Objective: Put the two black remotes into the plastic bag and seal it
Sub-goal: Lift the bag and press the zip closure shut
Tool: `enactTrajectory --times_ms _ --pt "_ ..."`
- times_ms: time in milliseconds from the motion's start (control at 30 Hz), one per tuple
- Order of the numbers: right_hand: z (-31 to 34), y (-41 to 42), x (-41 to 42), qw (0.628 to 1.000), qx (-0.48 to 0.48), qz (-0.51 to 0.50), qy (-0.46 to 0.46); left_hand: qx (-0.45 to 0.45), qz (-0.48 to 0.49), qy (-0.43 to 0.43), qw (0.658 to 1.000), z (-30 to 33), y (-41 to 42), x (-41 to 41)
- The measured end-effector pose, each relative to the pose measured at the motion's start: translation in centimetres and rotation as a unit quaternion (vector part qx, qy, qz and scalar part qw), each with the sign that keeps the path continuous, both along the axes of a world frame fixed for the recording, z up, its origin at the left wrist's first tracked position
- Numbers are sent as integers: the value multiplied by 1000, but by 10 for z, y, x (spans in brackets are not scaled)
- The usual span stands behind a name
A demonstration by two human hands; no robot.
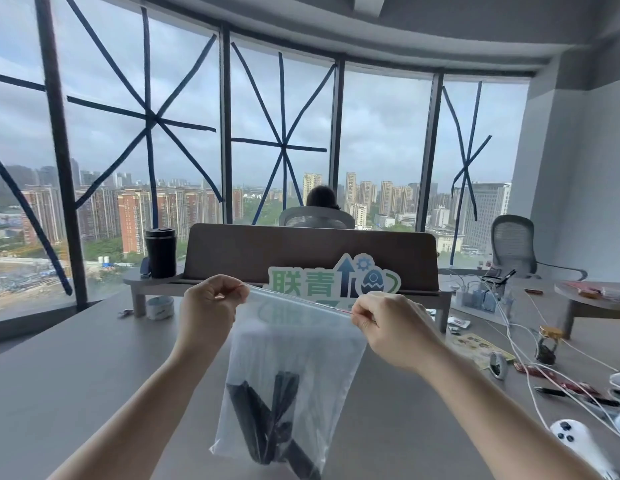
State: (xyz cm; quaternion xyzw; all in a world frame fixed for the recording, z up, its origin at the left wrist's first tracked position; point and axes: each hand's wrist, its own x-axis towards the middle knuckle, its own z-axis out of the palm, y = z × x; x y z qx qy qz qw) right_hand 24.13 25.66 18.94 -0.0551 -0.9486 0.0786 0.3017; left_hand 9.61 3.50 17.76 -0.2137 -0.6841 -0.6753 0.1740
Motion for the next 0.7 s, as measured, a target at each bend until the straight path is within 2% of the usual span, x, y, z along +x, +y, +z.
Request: enactTrajectory --times_ms 300,433,600,700 --pt "9 -6 -4 1000 -13 13 13 -3 -12 -2 1000 1 -22 -14" --pt "10 -15 -30 997 -50 42 41 -13 -6 -40 999 -9 -35 -32" --pt "1 -35 -115 980 -195 35 18 13 -8 -144 989 -33 -45 -93" --pt "6 -47 -181 962 -267 32 47 41 9 -160 986 -28 -51 -142"
